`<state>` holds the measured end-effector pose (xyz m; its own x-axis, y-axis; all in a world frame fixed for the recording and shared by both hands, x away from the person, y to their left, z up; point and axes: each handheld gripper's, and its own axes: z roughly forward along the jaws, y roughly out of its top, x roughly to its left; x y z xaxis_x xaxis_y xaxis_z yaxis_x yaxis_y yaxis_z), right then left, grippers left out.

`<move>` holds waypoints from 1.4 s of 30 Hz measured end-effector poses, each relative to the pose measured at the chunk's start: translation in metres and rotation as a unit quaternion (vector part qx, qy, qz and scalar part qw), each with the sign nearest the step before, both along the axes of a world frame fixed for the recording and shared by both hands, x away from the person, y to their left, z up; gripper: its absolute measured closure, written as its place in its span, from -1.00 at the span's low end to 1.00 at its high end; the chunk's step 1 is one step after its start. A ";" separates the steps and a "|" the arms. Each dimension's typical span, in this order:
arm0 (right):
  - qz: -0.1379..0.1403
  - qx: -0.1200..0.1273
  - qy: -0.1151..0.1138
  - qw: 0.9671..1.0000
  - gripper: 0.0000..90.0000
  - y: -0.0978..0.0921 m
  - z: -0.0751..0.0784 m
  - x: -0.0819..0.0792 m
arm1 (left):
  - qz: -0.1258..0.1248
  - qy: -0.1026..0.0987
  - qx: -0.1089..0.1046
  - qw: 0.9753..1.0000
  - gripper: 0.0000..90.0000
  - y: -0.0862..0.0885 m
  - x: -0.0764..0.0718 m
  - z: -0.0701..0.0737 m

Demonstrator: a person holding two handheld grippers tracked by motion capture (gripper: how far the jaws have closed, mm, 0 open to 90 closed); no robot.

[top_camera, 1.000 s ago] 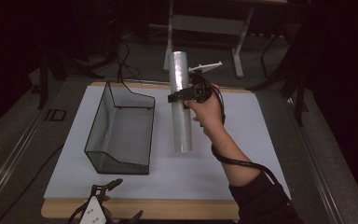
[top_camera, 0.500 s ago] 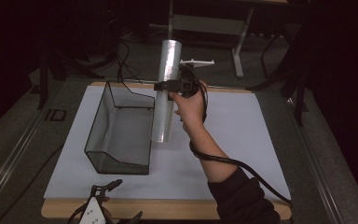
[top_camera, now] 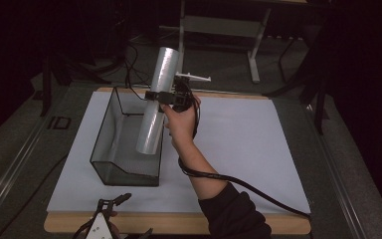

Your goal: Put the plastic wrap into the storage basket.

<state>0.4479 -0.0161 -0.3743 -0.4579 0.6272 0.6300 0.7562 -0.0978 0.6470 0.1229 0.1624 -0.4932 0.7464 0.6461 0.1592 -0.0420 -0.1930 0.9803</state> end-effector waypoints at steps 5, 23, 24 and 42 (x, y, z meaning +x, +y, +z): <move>0.012 -0.018 0.010 1.000 -0.28 0.014 -0.020 -0.002 | -0.002 0.000 0.001 1.000 -0.99 0.000 0.000 0.000; 0.022 -0.053 0.075 0.995 -0.28 0.025 -0.075 -0.006 | -0.005 0.001 0.007 1.000 -0.99 0.000 0.001 -0.001; 0.023 -0.053 0.079 0.995 -0.28 0.024 -0.076 -0.006 | -0.004 0.002 0.007 1.000 -0.99 0.000 0.001 -0.001; 0.034 -0.057 0.129 0.989 -0.29 0.021 -0.094 0.002 | -0.006 0.005 0.009 1.000 -0.99 -0.001 0.002 -0.002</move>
